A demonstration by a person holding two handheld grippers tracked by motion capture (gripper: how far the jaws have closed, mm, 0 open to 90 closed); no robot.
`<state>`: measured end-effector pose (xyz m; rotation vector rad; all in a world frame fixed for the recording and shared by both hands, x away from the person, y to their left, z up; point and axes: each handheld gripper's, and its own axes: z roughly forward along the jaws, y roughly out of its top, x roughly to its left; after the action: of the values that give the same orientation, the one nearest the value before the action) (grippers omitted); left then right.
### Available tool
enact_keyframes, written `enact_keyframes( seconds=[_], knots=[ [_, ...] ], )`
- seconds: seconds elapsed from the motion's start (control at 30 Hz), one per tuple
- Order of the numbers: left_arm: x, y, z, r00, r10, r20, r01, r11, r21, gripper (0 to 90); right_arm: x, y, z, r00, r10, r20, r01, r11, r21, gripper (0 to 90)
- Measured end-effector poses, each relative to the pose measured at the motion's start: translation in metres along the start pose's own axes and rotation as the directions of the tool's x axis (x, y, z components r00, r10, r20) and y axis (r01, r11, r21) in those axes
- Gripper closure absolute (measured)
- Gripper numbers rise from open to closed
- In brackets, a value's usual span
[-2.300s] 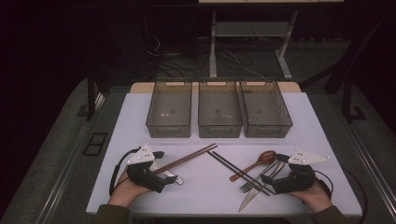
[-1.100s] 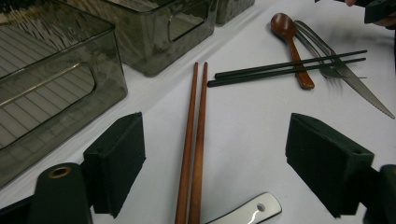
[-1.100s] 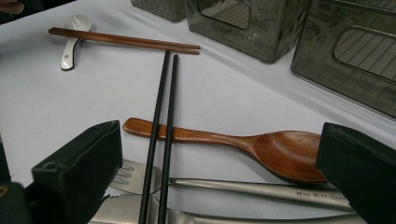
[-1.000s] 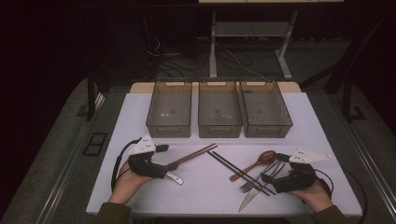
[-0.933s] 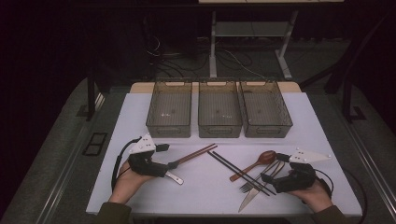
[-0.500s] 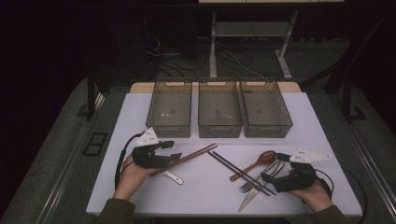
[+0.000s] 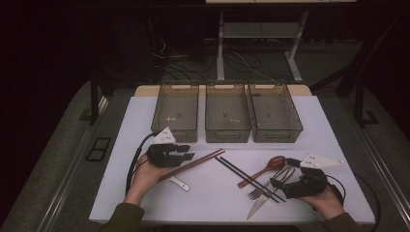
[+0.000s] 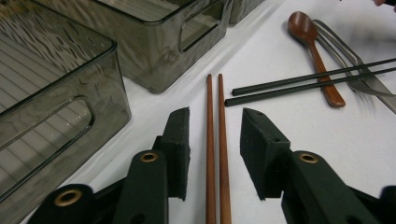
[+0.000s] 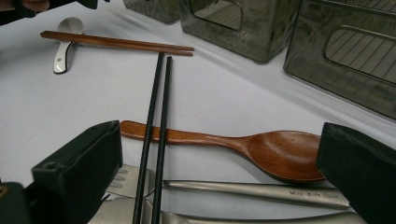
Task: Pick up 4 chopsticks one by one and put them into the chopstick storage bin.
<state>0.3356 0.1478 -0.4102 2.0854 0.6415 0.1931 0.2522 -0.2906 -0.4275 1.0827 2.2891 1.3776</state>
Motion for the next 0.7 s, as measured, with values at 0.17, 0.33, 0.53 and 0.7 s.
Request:
enact_keyframes(
  seconds=[0.17, 0.33, 0.53, 0.7],
  knots=[
    [0.001, 0.002, 0.007, 0.9999, -0.002, 0.013, 0.002, 0.9996, 0.029, 69.4, 0.000, 0.000, 0.000, 1.0000, 0.000, 0.000, 0.000, 1.000, -0.001, 0.9],
    [0.002, 0.000, 0.010, 0.9991, -0.040, 0.013, 0.039, 0.9963, 0.077, 74.9, 0.000, 0.000, -0.001, 1.0000, -0.002, -0.004, 0.002, 1.000, -0.003, 0.9],
    [0.004, -0.002, 0.012, 0.9989, -0.048, -0.002, 0.048, 0.9929, 0.109, 79.8, 0.000, 0.000, -0.002, 1.0000, -0.004, -0.003, 0.004, 1.000, -0.005, 0.9],
    [0.004, -0.005, 0.013, 0.9984, -0.055, -0.012, 0.056, 0.9877, 0.146, 81.3, 0.000, 0.000, -0.001, 1.0000, -0.007, -0.006, 0.007, 1.000, -0.003, 0.9]
  ],
)
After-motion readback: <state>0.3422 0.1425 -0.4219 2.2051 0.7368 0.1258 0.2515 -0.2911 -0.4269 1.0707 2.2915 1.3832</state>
